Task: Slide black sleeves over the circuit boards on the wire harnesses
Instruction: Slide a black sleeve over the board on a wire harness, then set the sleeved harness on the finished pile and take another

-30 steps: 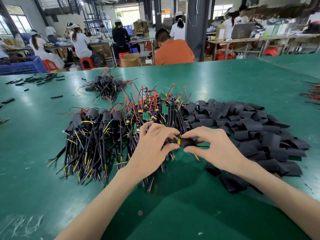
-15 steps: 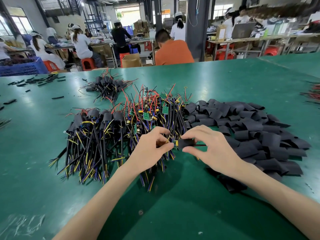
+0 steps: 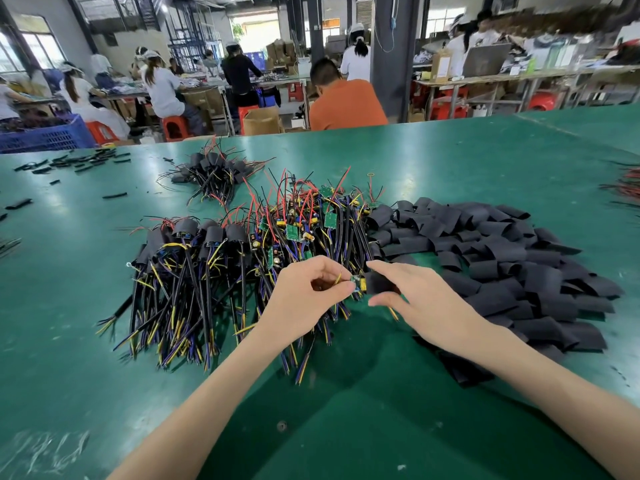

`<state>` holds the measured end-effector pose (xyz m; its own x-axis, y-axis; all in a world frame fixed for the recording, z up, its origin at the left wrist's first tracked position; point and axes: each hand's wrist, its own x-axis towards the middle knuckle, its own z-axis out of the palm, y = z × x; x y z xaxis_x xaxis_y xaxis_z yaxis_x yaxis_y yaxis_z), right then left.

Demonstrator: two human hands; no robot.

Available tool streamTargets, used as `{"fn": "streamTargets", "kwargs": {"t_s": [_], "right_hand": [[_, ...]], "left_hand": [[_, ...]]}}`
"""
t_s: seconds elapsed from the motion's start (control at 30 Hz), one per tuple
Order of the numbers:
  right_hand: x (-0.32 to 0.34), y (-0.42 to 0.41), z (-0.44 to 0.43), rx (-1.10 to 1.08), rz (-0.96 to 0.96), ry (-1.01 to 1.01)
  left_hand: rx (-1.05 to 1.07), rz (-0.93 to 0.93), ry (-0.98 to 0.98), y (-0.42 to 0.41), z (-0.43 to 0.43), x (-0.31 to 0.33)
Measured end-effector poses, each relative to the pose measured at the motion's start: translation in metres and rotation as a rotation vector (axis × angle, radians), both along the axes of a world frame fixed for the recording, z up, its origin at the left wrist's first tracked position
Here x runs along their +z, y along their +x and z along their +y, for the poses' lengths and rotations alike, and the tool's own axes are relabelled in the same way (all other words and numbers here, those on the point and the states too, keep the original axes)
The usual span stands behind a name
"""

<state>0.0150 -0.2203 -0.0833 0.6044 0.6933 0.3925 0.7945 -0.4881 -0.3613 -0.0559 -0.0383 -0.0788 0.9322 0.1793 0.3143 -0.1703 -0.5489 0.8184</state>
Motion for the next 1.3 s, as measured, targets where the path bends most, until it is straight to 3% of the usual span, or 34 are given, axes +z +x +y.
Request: {"fn": "streamTargets", "kwargs": {"t_s": [0.23, 0.43, 0.63, 0.73, 0.83, 0.93, 1.03, 1.1, 1.2, 1.23, 1.3], "right_hand": [[0.000, -0.012, 0.009, -0.034, -0.040, -0.077], [-0.007, -0.013, 0.009, -0.049, -0.199, -0.222], [-0.012, -0.016, 0.011, 0.022, -0.187, -0.170], [-0.008, -0.019, 0.009, -0.028, -0.257, -0.122], [-0.006, -0.016, 0.007, -0.086, -0.262, -0.131], [-0.008, -0.011, 0.007, -0.102, -0.246, -0.170], [-0.012, -0.008, 0.007, -0.108, -0.233, -0.195], [-0.012, -0.005, 0.005, -0.117, -0.218, -0.181], [-0.010, 0.005, 0.001, -0.162, -0.201, -0.134], [-0.010, 0.009, -0.001, -0.182, -0.190, -0.122], [-0.011, 0.015, -0.006, -0.216, -0.171, -0.111]], "left_hand": [[0.006, 0.009, -0.025, -0.001, -0.007, -0.002], [0.016, 0.003, -0.006, -0.002, -0.011, -0.001], [0.073, -0.156, 0.154, -0.006, -0.006, 0.004], [0.237, -0.352, 0.257, -0.005, 0.019, 0.019], [0.619, -0.484, 0.405, -0.001, 0.067, 0.030], [0.899, -0.276, 0.605, 0.001, 0.111, 0.022], [0.926, -0.003, 0.663, 0.000, 0.122, 0.006], [0.980, 0.021, 0.659, -0.001, 0.121, 0.007], [0.872, -0.223, 0.833, 0.004, 0.103, 0.011], [0.759, -0.239, 0.878, 0.009, 0.089, 0.009], [0.582, -0.095, 0.870, 0.021, 0.060, -0.003]]}}
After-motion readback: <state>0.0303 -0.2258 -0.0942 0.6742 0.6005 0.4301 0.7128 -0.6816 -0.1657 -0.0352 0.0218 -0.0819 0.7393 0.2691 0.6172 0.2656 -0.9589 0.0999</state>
